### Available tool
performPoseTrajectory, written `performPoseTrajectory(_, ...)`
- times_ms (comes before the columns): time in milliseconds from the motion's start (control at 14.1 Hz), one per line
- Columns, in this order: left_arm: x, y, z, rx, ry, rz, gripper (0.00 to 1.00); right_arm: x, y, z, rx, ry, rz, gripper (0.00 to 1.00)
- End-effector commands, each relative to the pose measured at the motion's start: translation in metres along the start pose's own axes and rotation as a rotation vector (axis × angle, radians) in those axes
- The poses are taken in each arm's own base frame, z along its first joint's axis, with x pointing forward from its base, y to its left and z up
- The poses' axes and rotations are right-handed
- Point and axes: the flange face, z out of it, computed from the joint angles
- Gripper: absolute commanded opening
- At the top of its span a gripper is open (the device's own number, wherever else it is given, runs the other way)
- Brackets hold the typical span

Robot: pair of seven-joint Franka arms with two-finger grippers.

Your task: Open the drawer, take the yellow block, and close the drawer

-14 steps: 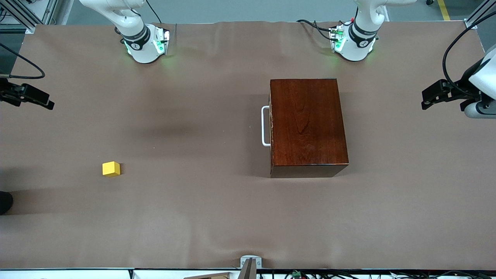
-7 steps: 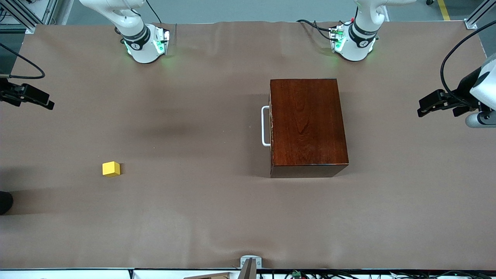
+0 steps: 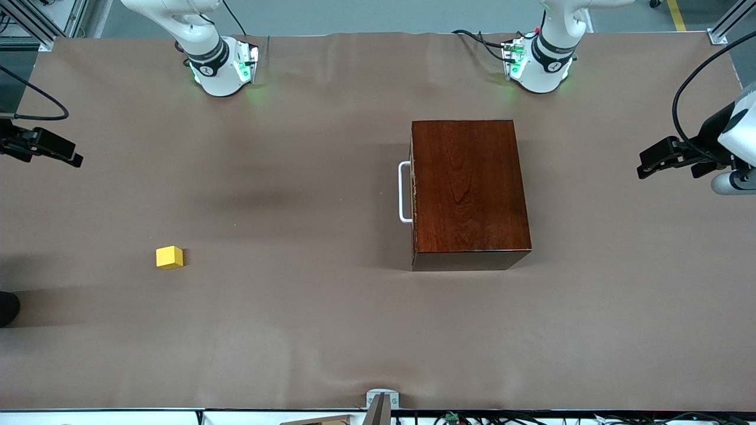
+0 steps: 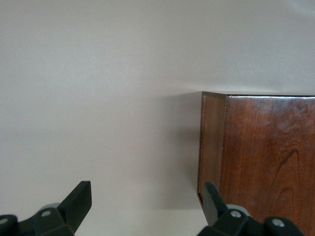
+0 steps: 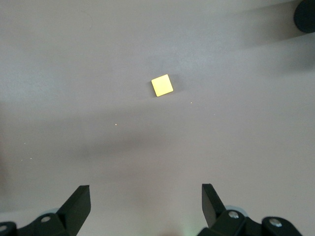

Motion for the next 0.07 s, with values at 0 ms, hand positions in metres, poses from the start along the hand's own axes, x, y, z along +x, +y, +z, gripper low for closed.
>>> performPoseTrajectory(0, -0.0061, -0.0017, -0.0052, -0.008, 0.013, 0.003, 1.00, 0.0012, 0.0023, -0.0031, -0.010, -0.001, 0.009, 1.00)
